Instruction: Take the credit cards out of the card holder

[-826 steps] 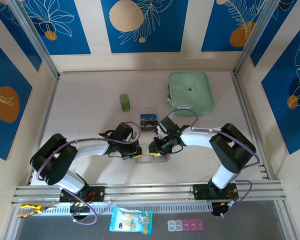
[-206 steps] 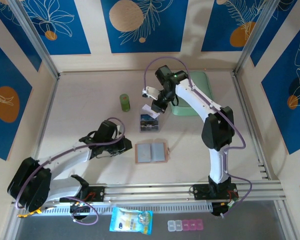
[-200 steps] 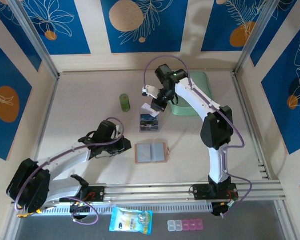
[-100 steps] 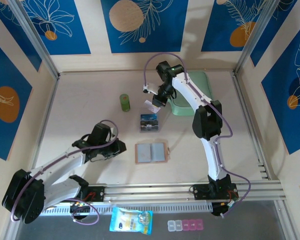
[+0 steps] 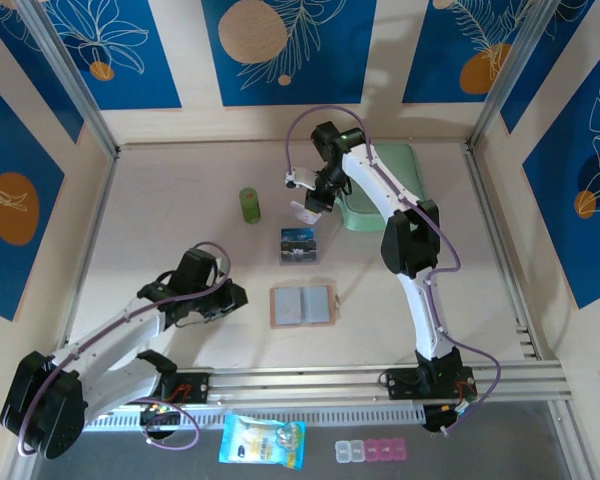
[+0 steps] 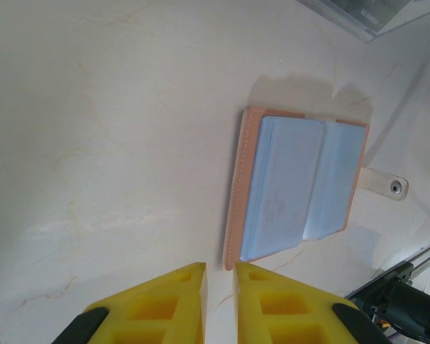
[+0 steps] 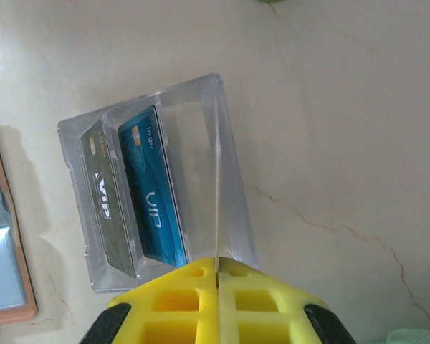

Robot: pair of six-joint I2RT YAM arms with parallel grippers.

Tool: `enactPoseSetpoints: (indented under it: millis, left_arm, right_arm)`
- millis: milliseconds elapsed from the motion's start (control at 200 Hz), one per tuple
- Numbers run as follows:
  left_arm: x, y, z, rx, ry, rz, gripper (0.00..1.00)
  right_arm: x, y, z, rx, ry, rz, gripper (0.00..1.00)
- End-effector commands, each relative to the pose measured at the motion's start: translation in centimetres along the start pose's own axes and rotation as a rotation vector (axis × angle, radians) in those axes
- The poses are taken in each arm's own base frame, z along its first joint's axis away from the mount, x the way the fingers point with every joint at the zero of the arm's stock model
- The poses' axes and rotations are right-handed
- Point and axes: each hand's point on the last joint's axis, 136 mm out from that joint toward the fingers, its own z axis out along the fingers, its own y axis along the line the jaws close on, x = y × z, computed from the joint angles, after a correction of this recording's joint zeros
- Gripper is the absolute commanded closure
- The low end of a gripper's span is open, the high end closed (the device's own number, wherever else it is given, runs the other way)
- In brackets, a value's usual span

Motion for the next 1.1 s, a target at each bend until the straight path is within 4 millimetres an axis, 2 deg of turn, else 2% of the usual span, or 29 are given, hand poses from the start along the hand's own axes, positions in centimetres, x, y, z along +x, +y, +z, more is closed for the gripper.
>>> enactPoseSetpoints:
  millis: [0, 175, 490, 680, 910, 1095]
  left_arm:
    - [0.0, 0.8, -0.3, -0.026, -0.001, -0.009, 0.84]
    - [-0.1, 0.7, -0.3, -0.025, -0.002, -0.011, 0.83]
    - [-0.1, 0.9, -0.1, -0.025, -0.001, -0.019, 0.83]
    - [-0.1, 0.8, 0.0, -0.018, 0.002, -0.018, 0.83]
    - [0.0, 0.7, 0.1, -0.012, 0.011, -0.017, 0.83]
    - [0.0, 0.8, 0.1, -0.014, 0.012, -0.018, 0.83]
  right_arm:
    - [0.2, 0.8, 0.4, -0.047, 0.014, -0.027, 0.94]
    - [0.0, 0.0, 0.3, -0.011, 0.012, -0.033, 0.84]
    - [-1.2, -1.7, -0.1, 0.080, -0.012, -0.031, 0.83]
    - [-1.8, -2.1, 0.9, 0.112, -0.015, -0.011, 0.84]
    - [-2.2, -3.6, 2.4, 0.186, -0.018, 0.010, 0.82]
    - [-2.0, -3.2, 4.0, 0.169, -0.004, 0.000, 0.78]
